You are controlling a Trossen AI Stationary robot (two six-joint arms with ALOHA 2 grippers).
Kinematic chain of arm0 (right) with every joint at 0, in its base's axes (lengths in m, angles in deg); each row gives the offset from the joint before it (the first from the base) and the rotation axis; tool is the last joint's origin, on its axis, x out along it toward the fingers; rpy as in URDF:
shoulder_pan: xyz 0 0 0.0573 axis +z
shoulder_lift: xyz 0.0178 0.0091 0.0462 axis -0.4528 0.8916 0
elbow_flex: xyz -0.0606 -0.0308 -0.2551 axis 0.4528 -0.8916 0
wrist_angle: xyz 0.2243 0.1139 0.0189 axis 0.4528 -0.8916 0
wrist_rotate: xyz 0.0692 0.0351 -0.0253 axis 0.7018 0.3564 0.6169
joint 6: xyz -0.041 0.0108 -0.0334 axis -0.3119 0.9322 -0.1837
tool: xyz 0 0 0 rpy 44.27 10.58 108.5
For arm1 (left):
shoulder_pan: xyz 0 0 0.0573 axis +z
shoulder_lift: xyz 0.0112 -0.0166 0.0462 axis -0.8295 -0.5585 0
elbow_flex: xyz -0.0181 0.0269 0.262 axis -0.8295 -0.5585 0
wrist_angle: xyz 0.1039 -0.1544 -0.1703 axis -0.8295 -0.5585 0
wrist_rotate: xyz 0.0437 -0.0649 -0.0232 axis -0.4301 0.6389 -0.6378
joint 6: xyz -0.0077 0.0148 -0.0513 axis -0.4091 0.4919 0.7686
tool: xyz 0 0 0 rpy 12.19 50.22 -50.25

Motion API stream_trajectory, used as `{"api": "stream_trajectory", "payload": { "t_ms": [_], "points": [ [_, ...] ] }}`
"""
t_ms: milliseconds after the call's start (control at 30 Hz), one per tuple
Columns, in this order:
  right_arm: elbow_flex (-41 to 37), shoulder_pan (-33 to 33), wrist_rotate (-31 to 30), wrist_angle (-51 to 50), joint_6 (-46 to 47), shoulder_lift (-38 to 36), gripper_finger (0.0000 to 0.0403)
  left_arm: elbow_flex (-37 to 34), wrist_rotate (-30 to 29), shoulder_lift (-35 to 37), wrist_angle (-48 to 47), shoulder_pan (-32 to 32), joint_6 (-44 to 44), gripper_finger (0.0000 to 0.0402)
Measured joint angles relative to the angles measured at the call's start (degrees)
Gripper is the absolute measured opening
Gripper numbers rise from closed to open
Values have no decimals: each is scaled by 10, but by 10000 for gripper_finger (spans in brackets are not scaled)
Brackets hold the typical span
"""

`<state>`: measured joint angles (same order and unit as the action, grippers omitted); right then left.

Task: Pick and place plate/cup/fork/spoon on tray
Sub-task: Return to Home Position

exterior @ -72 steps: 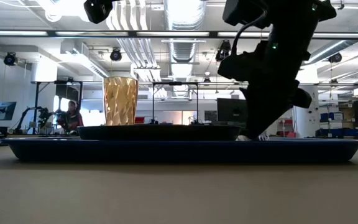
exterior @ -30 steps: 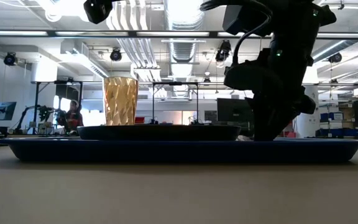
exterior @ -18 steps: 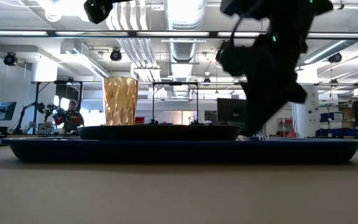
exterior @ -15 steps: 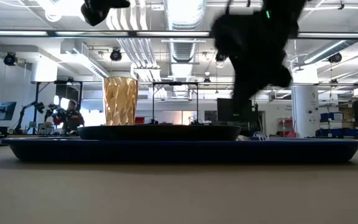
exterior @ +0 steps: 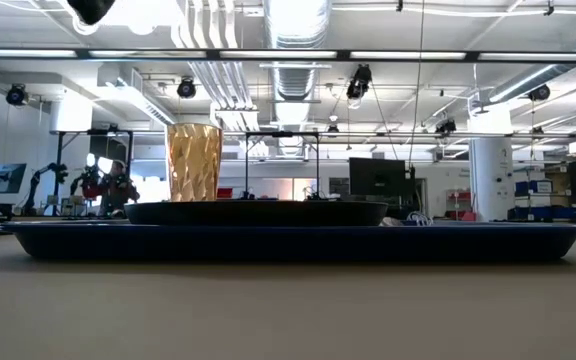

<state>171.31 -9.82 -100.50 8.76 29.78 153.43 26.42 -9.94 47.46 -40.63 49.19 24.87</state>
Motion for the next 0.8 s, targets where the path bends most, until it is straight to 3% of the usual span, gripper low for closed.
{"api": "stream_trajectory", "payload": {
  "t_ms": [133, 267, 400, 500, 567, 700, 800],
  "points": [
    [34, 16, 0, 1, -42, -34, 9, -1, 51, 47, -3, 0, 12, 107],
    [61, 25, 7, -3, -30, -69, 9, -1, 64, 86, -12, -1, 96, 107],
    [76, 34, 58, -7, -2, -101, 9, -1, 116, 121, -45, 0, 110, 107],
    [78, 39, 173, -26, -55, -122, 9, -1, 123, 152, -83, 0, 120, 107],
    [73, 39, 264, -22, -95, -135, 9, -6, 151, 170, -94, 0, 83, 107],
    [53, 39, 389, 25, -141, -166, 9, -41, 262, 216, -42, 0, -1, 107],
    [37, 39, 439, 28, -167, -183, 9, -95, 374, 263, 51, 0, -71, 107]
  ]
}}
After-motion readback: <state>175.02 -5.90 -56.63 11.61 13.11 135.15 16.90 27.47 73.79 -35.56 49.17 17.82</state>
